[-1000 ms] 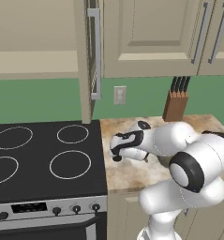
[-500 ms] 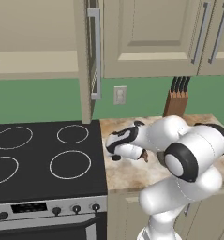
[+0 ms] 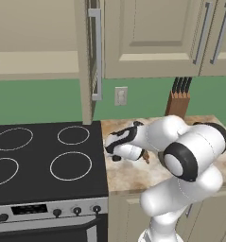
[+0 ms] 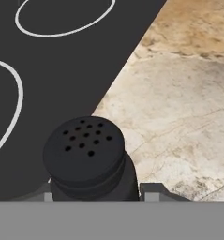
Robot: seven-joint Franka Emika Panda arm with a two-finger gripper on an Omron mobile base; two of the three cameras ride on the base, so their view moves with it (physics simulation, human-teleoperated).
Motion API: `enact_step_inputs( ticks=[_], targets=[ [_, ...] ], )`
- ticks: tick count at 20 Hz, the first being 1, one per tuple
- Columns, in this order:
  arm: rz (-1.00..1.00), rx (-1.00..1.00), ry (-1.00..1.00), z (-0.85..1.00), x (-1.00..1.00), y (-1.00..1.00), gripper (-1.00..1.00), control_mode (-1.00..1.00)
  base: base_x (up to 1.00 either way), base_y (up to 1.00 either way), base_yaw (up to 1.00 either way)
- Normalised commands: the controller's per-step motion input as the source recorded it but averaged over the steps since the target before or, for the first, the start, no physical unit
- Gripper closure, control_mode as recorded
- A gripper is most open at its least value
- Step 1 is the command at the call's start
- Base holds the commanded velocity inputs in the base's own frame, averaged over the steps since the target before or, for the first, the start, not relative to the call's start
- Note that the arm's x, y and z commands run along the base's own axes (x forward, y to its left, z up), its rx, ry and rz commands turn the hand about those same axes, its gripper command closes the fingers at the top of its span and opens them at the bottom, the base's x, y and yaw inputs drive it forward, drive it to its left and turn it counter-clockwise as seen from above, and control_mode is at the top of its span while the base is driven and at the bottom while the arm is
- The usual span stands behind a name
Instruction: There are various items on the counter. Only move the condiments/shakers into the cabinet.
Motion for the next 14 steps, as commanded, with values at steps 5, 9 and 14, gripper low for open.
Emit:
enact_step_inputs(
  ticks=[5, 9, 14],
  targets=[
    [0.0, 0.07, -0.25, 0.59, -0.73, -0.19, 1.0, -1.0, 0.0, 0.0, 0.0],
    [0.0, 0.09, -0.28, 1.0, -0.6, -0.4, 1.0, -1.0, 0.0, 0.0, 0.0],
    [0.0, 0.03, -0.13, 1.0, -0.14, -0.24, 1.0, -1.0, 0.0, 0.0, 0.0]
  ],
)
